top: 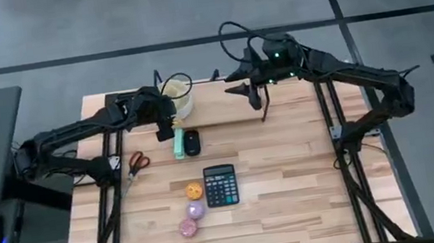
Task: Stock shelves
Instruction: Remove the gray pen from the white pen organizer
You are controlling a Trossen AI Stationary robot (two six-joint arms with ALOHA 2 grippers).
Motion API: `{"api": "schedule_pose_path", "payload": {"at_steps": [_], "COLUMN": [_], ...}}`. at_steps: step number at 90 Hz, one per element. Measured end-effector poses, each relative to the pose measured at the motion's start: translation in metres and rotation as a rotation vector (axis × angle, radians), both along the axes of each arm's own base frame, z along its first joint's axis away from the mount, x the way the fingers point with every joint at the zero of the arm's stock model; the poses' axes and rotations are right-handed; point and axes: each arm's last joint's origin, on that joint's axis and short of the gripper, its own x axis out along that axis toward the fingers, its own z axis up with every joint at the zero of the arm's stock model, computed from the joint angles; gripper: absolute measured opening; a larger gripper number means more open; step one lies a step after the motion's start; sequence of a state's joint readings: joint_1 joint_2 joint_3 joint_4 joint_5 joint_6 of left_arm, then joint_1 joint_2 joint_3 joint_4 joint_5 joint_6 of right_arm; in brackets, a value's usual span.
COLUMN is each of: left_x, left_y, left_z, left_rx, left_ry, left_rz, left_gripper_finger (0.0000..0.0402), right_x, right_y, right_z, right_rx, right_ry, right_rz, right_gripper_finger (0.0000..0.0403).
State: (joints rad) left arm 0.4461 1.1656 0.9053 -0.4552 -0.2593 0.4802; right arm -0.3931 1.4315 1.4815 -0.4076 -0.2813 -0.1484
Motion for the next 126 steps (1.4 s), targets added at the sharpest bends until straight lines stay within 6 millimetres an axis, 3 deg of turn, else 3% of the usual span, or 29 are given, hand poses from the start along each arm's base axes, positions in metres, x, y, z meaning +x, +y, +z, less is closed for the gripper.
{"api": "schedule_pose_path", "payload": {"at_steps": [34, 69, 126], "left_x": [0.002, 0.021, 0.028], "left_y": [0.001, 0.007, 0.007], "left_z": [-0.006, -0.02, 0.005], "left_rx": [-0.045, -0.054, 0.014], "left_ry": [-0.036, -0.039, -0.103], "left_rz": [-0.007, -0.005, -0.007], "left_gripper_finger": [0.0121, 0.0116, 0.0003], "right_x": [0.0, 0.0, 0.0], "right_y": [0.0, 0.0, 0.0], "right_z": [0.0, -0.001, -0.001], "right_rx": [0.002, 0.019, 0.02], "right_ry": [0.004, 0.007, 0.009], "right_rz": [0.0, -0.006, -0.006], "right_gripper_finger": [0.0152, 0.0152, 0.0152]}}
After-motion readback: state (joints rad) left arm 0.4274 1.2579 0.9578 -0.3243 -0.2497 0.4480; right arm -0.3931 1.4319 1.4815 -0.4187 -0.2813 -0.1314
